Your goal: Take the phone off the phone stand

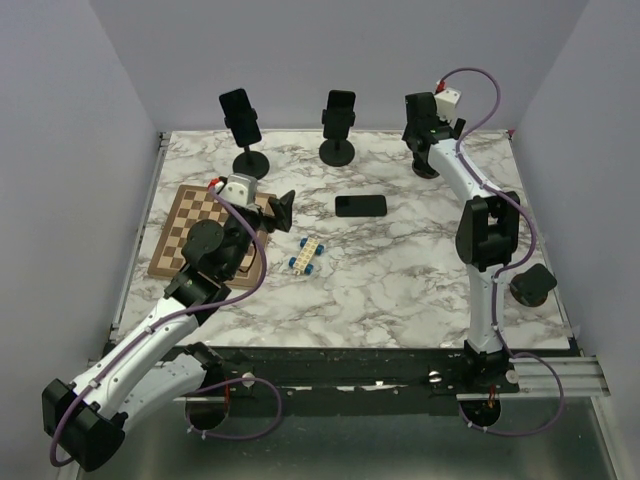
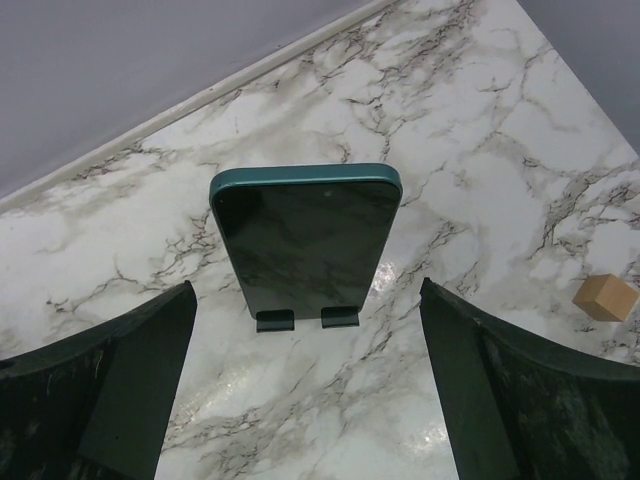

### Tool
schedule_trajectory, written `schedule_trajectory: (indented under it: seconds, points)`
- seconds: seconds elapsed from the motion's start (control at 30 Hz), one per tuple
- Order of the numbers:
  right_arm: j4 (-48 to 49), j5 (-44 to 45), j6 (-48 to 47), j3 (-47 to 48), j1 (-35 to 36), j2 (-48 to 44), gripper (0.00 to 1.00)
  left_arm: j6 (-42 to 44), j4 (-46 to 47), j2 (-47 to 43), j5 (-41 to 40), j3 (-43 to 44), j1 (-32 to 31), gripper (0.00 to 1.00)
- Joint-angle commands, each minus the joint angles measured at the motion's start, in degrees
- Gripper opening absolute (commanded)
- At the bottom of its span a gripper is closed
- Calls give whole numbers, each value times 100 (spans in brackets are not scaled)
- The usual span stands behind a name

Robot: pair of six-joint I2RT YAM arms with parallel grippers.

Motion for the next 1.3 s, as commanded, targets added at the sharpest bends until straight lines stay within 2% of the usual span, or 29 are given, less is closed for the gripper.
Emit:
schedule_trajectory:
  seconds: [0.0,0.57,0.87,1.1,1.27]
  points:
    - [-76,164,53,22,-51,147,100,-65,5,24,140,183,60,99]
    - [107,-289,-318,283,-217,489,100,-182,-65,129,263,247,190,99]
    - [221,-632,-256,167,-214,343,100,-287,-91,173,365,282,240,99]
    - [-379,104,369,722,-218,686,100,-351,-118,187,411,300,287,99]
    - [-573,325,732,1011,-211,889,100,-377,-135,183,441,308,297,99]
